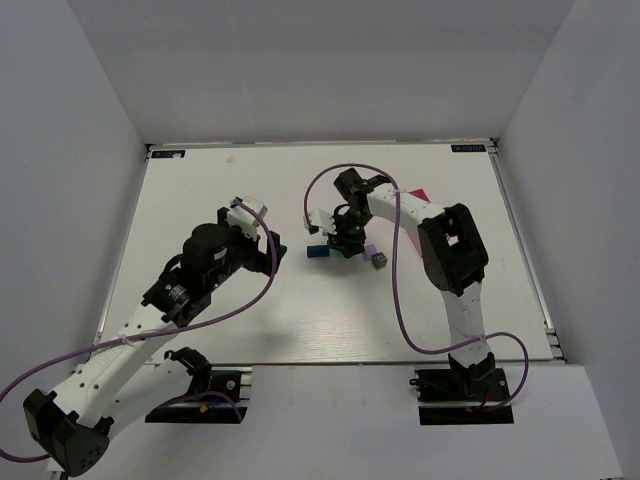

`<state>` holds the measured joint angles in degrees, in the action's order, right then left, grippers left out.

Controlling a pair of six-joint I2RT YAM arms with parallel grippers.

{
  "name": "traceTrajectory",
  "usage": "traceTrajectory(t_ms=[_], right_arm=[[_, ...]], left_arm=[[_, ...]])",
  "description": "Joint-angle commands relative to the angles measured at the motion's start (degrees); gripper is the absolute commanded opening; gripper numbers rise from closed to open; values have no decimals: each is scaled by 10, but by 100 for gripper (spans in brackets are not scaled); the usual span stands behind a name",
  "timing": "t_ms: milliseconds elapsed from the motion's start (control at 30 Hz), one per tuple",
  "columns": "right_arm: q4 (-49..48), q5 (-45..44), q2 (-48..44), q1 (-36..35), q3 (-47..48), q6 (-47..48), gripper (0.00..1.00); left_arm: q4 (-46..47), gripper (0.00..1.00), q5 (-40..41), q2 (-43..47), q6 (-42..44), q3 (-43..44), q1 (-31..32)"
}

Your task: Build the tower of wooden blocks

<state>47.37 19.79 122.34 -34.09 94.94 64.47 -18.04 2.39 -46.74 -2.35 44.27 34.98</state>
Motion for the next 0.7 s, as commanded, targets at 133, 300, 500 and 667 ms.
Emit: traceTrajectory(t_ms=[133, 300, 500, 667], right_arm=[[-7, 18, 3, 3, 10, -4, 70], [-11, 20, -10, 9, 9, -11, 80], [-3, 42, -40, 20, 9, -15, 84], [13, 72, -89, 22, -1, -15, 85]], left_arm=[[6, 100, -3, 11, 3, -4, -1], [6, 100, -3, 11, 3, -4, -1], [6, 100, -3, 11, 3, -4, -1], [6, 100, 2, 11, 9, -4, -1]])
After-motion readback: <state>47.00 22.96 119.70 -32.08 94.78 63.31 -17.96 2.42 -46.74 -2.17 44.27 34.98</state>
